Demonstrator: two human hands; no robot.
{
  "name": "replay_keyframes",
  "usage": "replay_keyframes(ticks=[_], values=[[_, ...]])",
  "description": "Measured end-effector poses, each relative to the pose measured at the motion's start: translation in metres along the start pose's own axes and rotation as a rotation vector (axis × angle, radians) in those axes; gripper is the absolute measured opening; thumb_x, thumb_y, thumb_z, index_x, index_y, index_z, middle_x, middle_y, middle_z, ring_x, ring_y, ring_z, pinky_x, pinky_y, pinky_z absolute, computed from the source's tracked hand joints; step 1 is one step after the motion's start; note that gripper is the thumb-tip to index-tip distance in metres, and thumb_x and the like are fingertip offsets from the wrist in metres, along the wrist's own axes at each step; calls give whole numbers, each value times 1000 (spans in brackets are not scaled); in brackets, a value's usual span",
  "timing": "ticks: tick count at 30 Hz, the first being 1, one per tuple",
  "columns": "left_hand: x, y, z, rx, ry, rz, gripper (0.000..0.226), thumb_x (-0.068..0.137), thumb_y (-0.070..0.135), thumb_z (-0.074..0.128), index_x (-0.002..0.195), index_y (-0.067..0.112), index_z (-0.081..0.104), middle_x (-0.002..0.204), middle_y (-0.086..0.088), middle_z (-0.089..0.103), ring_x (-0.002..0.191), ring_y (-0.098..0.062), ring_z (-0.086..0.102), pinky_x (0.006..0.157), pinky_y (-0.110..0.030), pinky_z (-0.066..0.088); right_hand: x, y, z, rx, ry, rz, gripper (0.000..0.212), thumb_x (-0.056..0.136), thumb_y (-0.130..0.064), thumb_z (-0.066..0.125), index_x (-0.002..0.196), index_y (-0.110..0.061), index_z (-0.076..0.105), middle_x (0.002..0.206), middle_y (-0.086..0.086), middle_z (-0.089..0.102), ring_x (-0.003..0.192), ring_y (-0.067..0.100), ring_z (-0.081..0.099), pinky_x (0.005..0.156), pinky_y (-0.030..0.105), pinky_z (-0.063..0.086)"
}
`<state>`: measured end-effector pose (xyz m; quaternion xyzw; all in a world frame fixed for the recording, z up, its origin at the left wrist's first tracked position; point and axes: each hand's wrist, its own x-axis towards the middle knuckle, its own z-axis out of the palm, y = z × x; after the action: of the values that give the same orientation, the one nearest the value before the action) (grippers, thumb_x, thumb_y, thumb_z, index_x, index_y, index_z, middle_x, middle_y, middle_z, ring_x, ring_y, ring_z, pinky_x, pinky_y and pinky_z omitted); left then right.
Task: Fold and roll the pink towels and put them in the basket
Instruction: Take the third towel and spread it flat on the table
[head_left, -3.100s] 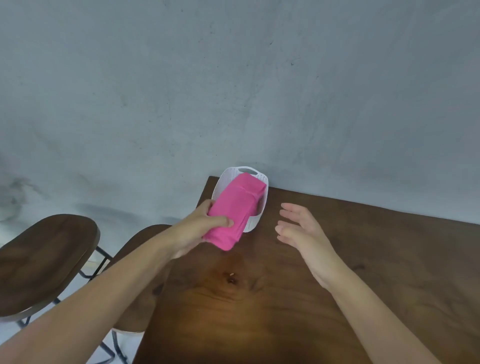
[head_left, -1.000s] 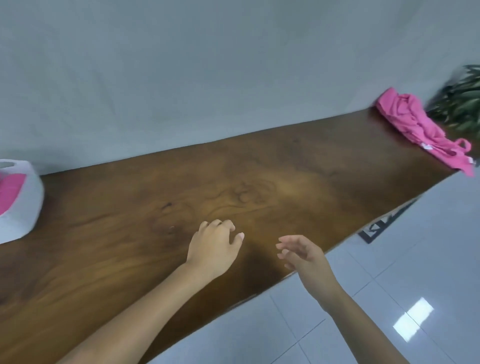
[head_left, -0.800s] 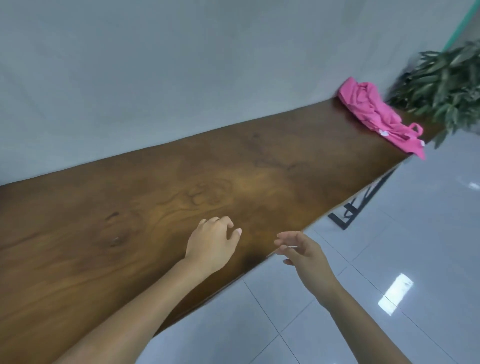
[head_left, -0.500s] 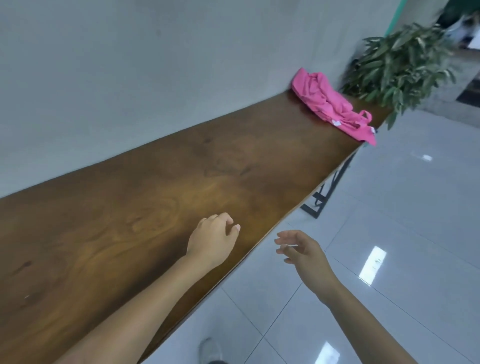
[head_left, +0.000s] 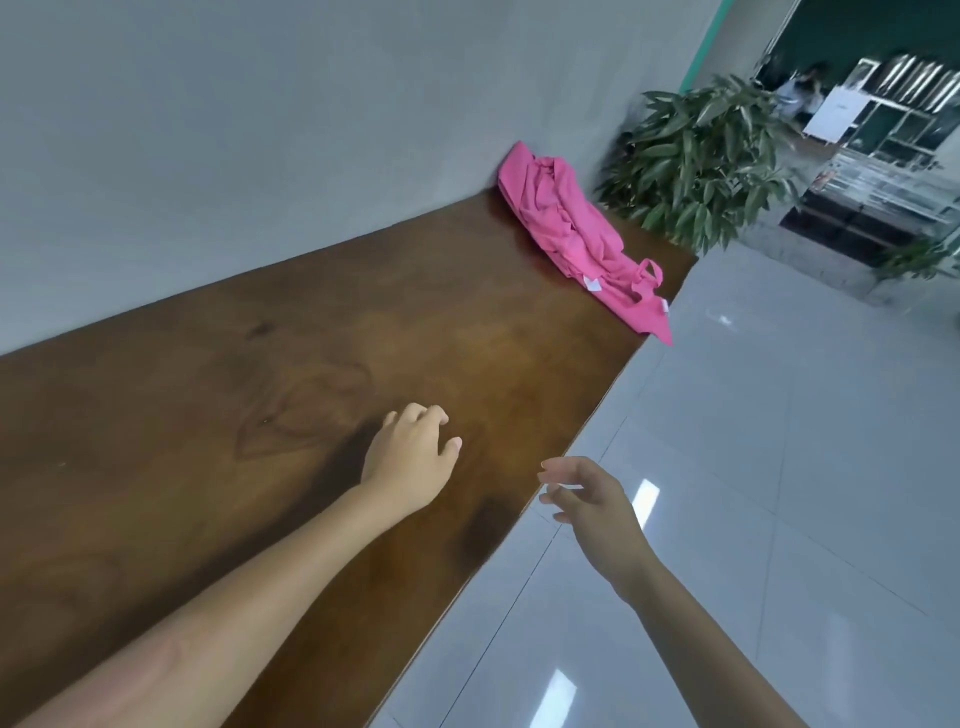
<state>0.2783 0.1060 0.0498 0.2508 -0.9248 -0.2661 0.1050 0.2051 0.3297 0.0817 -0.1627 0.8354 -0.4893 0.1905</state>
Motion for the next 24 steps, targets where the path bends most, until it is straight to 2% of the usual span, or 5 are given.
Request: replay_keyframes(ticks=[6, 10, 16, 20, 24], values=[[71, 20, 29, 34, -14, 53, 47, 98, 40, 54, 139, 19, 49, 146, -4, 44, 133, -27, 40, 109, -38, 38, 59, 13, -25, -26, 59, 23, 21, 99, -17, 56, 107, -33, 66, 111, -16, 68, 97, 8, 68, 86, 29, 57], [113, 33, 52, 97, -21, 50, 56, 99, 43, 52, 148, 18, 40, 158, -9, 33, 147, -28, 27, 117, -42, 29, 106, 24, -49, -66, 106, 15, 19, 100, -18, 55, 105, -34, 66, 108, -18, 66, 97, 6, 65, 81, 24, 57], [181, 61, 87, 144, -2, -47, 62, 101, 48, 45, 155, 20, 30, 164, -10, 20, 152, -28, 14, 121, -45, 20, 195, 39, -106, -127, 141, -43, 19, 100, -15, 54, 108, -28, 65, 104, -19, 66, 93, -5, 62, 79, 14, 47], [227, 86, 106, 155, 46, -134, 63, 102, 49, 41, 156, 19, 27, 166, -10, 15, 153, -27, 10, 122, -45, 18, 269, 45, -152, -139, 116, -103, 20, 100, -12, 54, 112, -25, 63, 109, -15, 66, 99, 1, 62, 74, 11, 43], [265, 104, 128, 170, 103, -207, 67, 102, 53, 38, 158, 19, 24, 166, -11, 12, 154, -26, 5, 123, -43, 14, 340, 52, -190, -207, 85, -169, 22, 99, -10, 54, 117, -23, 59, 107, -14, 64, 96, 3, 62, 68, 15, 46]])
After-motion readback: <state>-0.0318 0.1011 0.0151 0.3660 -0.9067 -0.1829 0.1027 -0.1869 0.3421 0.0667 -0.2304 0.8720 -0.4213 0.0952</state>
